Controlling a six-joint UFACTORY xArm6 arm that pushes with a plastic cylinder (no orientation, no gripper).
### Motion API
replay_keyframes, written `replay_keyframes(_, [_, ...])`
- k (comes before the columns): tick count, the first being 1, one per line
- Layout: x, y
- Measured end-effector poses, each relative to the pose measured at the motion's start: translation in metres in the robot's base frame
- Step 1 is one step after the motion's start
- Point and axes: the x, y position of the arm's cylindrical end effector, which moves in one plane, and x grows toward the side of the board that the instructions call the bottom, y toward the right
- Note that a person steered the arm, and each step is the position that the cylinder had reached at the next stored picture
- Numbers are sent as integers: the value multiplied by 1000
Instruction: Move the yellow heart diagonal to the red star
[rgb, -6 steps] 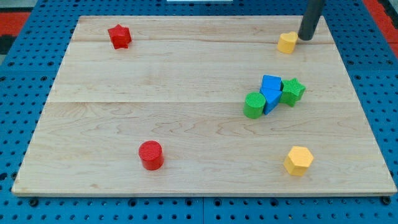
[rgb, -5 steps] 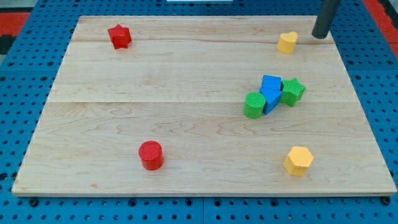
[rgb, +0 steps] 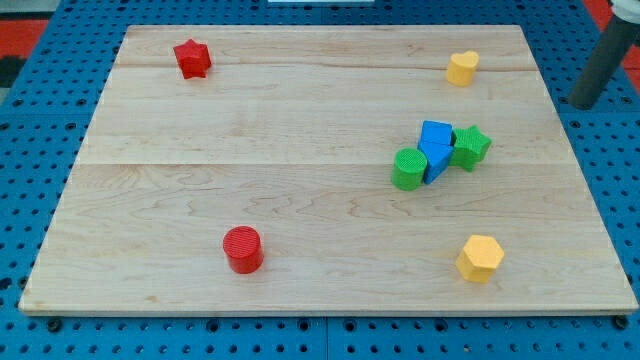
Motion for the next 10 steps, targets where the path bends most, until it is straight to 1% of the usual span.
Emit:
replay_keyframes(2, [-79,0])
replay_keyframes(3, [-103,-2])
replay_keyframes(5, [-131,-25])
replay_keyframes(6, [-147,-63])
replay_keyframes(7, [-138,-75])
replay_keyframes(8, [-116,-73])
replay_keyframes(9, [-110,-48])
replay_keyframes(10, [-110,-39])
